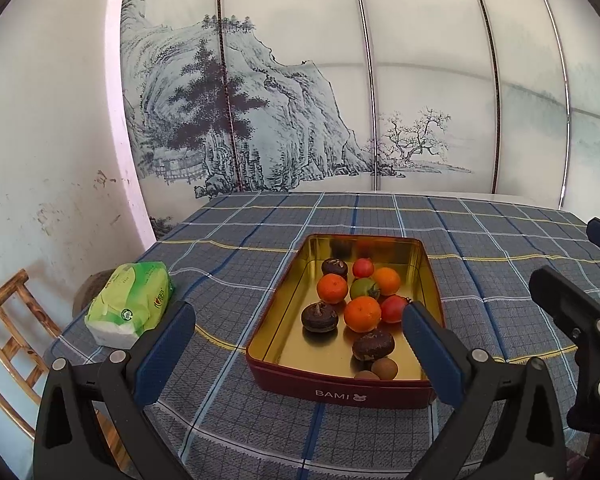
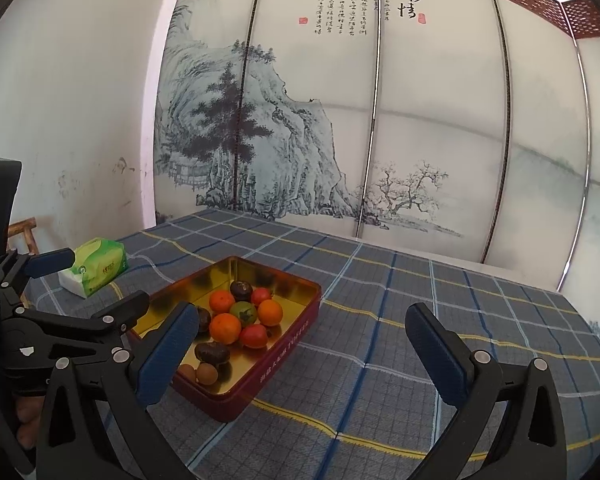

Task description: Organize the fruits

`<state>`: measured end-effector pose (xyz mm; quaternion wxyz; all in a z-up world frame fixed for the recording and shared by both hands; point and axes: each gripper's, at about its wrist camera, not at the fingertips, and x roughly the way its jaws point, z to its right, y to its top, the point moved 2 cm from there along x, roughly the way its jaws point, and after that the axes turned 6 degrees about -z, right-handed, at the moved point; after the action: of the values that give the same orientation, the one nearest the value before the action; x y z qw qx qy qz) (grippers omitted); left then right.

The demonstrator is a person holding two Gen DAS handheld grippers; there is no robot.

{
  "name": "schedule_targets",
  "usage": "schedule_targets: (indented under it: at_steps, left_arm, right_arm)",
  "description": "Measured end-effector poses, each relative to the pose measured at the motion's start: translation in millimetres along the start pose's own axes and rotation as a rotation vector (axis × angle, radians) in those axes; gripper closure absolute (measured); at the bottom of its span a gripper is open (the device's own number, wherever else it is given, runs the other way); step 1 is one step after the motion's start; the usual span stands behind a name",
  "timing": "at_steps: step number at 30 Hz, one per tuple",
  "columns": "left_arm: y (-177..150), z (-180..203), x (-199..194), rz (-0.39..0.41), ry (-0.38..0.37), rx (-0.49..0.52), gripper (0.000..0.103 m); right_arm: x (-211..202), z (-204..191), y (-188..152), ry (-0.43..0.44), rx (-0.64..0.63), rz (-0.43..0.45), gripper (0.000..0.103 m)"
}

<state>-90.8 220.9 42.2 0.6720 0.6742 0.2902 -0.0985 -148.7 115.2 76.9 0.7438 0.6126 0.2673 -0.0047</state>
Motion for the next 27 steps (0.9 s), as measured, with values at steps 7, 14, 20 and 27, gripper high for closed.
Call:
schedule_targets:
  at_steps: [7,14,20,27]
  left_arm:
    - [-2.2,-2.3,0.8,-0.008,-0.002,0.002,0.0]
    - [-1.2,-2.8,3.2,-0.023,-0.006,0.008,0.0]
    - [6.3,-0.2,3.0,-0.035,-0.026,0.009,0.0]
    - [14.3,6.5,1.2,-0.026,-0.026,0.016,0.0]
  right_arm:
    - [0.5,-1.3,-0.8,0.001,-0.002,-0.003,0.0]
    - [4.5,1.6,-3.8,-0.002,0.003,-0.01,0.0]
    - [21.5,27.1,-17.6,-0.029,0.049,-0.06,0.0]
    - [23.6,45.0,-18.6,-0.048,0.076,-0.062,0.0]
